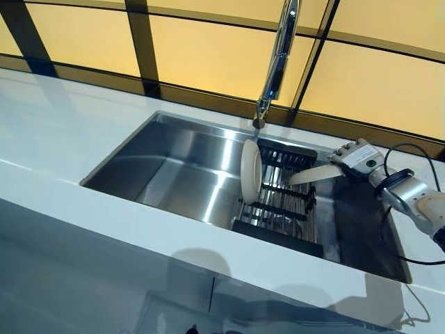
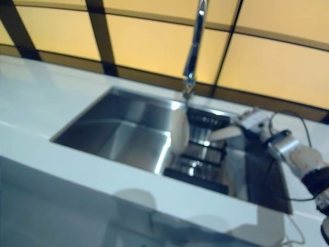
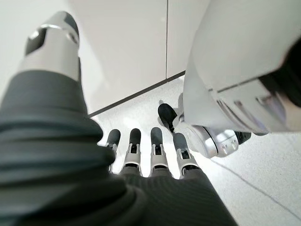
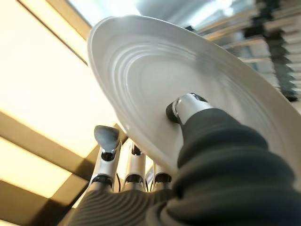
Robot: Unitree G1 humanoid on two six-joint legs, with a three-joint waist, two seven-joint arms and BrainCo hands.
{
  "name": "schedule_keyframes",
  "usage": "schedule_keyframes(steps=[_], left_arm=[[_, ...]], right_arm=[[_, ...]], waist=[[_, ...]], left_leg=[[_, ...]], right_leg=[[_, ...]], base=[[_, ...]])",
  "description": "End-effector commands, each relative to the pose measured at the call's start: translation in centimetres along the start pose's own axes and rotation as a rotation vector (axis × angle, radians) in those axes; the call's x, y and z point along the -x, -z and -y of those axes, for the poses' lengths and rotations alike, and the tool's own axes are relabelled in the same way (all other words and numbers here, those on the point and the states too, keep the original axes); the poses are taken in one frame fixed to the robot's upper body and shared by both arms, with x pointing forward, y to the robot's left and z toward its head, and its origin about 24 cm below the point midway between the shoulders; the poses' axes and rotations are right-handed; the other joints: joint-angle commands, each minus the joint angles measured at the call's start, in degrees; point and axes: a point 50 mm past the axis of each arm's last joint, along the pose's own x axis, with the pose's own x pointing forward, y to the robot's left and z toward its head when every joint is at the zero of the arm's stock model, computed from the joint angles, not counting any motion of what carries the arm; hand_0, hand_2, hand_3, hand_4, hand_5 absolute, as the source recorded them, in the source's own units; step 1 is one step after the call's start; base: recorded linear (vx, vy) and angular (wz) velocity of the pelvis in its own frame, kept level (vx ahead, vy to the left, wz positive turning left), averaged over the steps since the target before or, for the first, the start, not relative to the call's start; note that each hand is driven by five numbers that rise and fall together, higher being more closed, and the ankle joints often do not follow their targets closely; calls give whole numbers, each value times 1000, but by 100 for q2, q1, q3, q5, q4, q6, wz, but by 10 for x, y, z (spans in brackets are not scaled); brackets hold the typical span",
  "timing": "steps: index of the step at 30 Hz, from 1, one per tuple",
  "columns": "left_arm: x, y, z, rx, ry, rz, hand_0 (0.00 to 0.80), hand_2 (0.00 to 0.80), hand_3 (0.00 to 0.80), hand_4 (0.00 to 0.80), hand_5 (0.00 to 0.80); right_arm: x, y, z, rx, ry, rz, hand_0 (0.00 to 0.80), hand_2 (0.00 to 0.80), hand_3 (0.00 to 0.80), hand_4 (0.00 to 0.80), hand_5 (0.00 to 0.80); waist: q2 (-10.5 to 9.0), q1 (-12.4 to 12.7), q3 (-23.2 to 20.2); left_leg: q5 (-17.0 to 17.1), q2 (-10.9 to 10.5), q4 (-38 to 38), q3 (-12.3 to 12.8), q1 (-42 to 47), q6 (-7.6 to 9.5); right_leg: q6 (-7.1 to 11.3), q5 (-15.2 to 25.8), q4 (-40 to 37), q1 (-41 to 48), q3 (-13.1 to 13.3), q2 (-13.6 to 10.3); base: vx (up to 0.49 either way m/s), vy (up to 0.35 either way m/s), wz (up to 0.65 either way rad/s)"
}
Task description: Take plates into dishwasher
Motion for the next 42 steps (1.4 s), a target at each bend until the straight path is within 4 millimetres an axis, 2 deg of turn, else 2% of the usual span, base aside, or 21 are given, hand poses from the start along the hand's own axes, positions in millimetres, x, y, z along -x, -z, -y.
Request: schedule_keyframes(steps=[1,7,10,14,21,28,31,33,42], left_arm=[[1,4,-4,0,-13,-10,0,0,0,0,0],[-1,4,0,17,-17,-1,0,0,0,0,0],[-3,3,4,26,-11,4,0,0,0,0,0],[-5,3,8,27,-8,2,0,0,0,0,0],[-7,0,14,16,-10,-2,0,0,0,0,0],[-10,0,21,-7,-5,-6,0,0,0,0,0],[-10,-1,21,-22,-5,-11,0,0,0,0,0],[-10,1,19,-73,-14,-45,0,0,0,0,0],[-8,-8,12,-88,-42,-49,0,0,0,0,0]], right_arm=[[2,41,34,100,122,-123,800,800,800,800,800],[7,66,50,113,133,-204,800,800,800,800,800],[11,77,53,66,110,-261,800,800,800,800,800],[18,91,54,-18,81,-345,800,800,800,800,800],[33,105,46,-18,37,-406,800,800,800,800,800],[62,124,28,-134,-26,-538,800,800,800,800,800],[73,129,19,-211,-51,-597,800,800,800,800,800],[84,127,3,-280,-108,-636,800,800,800,800,800],[122,124,-28,-434,-211,-732,800,800,800,800,800]], waist=[[-83,79,-485],[-174,-70,-583],[-210,-152,-631],[-237,-272,-675],[-276,-509,-755],[-281,-876,-826],[-266,-974,-831],[-238,-1089,-835],[-165,-1366,-825]], left_leg=[[-516,238,-12,403,439,-133],[-571,220,-12,503,535,-107],[-598,215,-12,574,579,-87],[-648,194,-12,653,645,-55],[-732,189,-12,866,740,-14],[-857,194,-12,1153,872,34],[-895,206,-12,1232,911,46],[-927,216,-12,1297,938,56],[-978,261,-12,1519,1010,68]], right_leg=[[452,547,-23,-391,303,-150],[457,576,-23,-368,470,-113],[461,603,-23,-369,563,-101],[462,635,-23,-369,697,-85],[504,726,-23,-442,959,-64],[546,841,-23,-571,1369,25],[559,870,-23,-589,1450,33],[573,894,-23,-621,1542,53],[550,927,-23,-704,1780,138]], base=[[-34,61,-16],[-29,62,-14],[-19,64,-22],[-22,61,-18],[-17,50,-24],[1,21,-25],[2,-16,-26],[4,-50,-25],[14,-42,-23]])
